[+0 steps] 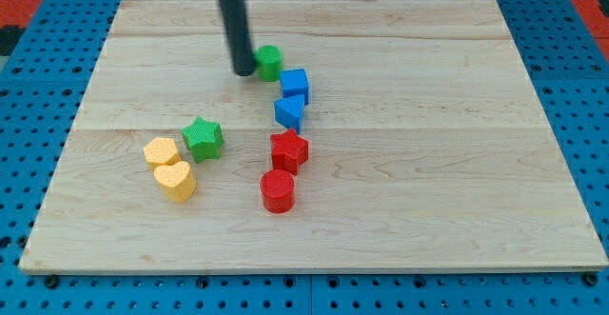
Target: Move the blue blocks slightly to the right
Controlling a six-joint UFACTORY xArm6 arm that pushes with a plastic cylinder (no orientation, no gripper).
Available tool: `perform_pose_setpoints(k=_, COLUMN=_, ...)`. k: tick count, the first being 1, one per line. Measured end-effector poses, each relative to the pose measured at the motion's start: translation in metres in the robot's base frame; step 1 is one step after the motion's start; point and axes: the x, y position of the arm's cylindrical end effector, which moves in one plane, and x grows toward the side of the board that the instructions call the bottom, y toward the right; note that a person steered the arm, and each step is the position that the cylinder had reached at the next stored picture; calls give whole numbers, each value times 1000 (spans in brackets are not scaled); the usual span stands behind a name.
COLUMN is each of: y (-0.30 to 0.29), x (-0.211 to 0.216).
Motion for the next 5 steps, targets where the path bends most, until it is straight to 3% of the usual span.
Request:
perform_pose_setpoints(k=1, y=17, x=-1)
perform_pose_setpoints(k=2, y=-51, x=0)
perform_pose_setpoints(k=4, y=24, x=23)
perform_pose_setpoints(k=5, y=10, x=23)
